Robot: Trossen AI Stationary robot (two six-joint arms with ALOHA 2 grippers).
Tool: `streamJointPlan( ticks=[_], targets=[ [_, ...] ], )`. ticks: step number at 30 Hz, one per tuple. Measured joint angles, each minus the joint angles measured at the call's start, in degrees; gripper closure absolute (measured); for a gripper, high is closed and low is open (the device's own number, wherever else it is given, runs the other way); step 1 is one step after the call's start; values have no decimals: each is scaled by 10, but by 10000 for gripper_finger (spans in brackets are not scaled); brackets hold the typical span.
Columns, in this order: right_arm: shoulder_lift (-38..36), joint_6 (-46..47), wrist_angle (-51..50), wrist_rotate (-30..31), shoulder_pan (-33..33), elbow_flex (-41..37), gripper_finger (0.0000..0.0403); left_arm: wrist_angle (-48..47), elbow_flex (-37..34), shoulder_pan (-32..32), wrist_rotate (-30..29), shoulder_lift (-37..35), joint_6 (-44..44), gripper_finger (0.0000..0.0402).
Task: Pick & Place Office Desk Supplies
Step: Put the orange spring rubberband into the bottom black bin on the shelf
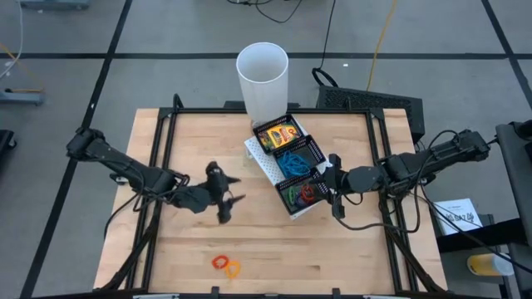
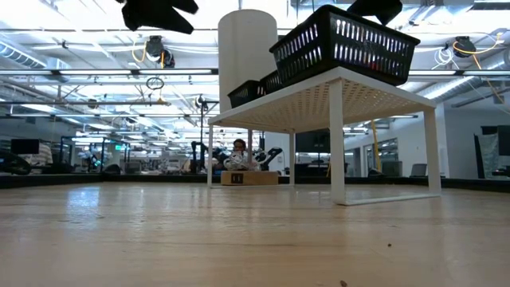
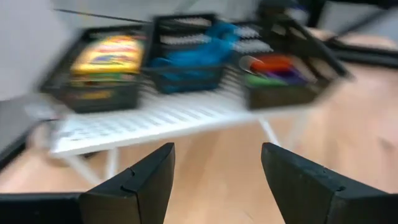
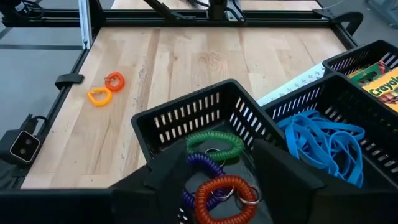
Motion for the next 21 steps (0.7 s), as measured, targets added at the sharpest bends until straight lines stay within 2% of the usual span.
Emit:
streamJointPlan(
  ticks=[3,8,13,21],
  targets=[
    [0,0,0,0,0,0,220,-4,0,-18,71,0,11,156],
    [0,-10,0,0,0,0,220,-43,0,-63,177,37,-45,156],
    [0,-28,0,0,0,0,224,-109,-1,-117,236,130,-112,156],
    [0,-43,4,0,0,0,221,-64,-1,-155,368,276,-229,156]
  ],
)
